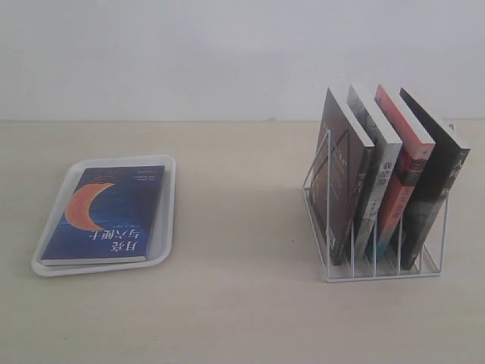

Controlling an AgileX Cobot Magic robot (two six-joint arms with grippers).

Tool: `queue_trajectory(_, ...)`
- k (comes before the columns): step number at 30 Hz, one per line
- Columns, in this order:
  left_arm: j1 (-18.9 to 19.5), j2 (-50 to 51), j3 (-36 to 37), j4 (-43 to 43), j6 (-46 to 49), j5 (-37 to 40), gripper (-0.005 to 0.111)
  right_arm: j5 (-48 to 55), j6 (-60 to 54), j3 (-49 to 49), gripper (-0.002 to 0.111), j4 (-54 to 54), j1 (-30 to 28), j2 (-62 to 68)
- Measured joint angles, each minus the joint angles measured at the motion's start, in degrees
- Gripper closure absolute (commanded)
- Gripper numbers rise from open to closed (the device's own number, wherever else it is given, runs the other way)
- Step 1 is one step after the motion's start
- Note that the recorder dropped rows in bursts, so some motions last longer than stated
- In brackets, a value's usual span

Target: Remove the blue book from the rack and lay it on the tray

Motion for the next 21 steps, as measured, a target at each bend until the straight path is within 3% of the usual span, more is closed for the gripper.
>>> queue_trajectory(21,0.0,0.0,0.0,0.0,0.0,0.0,0.102,0.1,-1.3,0.0,0.108,-1.3,0.0,0.0)
